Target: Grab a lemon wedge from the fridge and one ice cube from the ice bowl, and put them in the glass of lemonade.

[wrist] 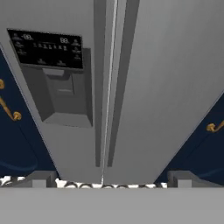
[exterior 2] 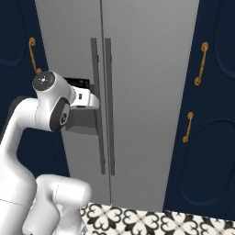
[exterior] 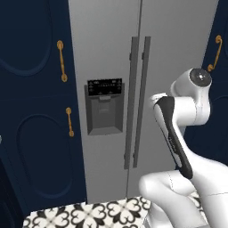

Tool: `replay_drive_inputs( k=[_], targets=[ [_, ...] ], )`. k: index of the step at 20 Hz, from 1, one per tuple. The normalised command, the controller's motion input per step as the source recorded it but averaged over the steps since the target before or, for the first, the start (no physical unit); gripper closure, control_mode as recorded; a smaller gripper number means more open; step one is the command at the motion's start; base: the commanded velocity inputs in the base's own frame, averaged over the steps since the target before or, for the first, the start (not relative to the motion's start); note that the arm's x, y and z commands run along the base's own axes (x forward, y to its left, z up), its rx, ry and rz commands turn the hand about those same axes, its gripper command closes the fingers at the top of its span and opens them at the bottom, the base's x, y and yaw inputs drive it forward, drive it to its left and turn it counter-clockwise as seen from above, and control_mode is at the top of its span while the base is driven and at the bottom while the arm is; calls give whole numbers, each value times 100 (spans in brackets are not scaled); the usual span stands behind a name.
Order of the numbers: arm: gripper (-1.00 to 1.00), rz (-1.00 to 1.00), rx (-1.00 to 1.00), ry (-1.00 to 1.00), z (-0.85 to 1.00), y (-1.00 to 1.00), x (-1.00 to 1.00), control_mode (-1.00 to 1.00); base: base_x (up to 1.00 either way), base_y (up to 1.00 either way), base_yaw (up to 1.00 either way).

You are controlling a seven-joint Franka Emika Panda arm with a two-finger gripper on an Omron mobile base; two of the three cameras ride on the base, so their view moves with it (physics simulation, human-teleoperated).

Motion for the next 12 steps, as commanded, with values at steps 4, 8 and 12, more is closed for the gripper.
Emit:
replay_drive_inputs(
  k=[4,8,12],
  targets=[
    [-100,6,0,-4,1,0,21,-100,0,0,0],
    [-100,3,1,-2,0,-4,25,-100,0,0,0],
    [-100,0,0,2,4,-1,38,-100,0,0,0]
  ],
)
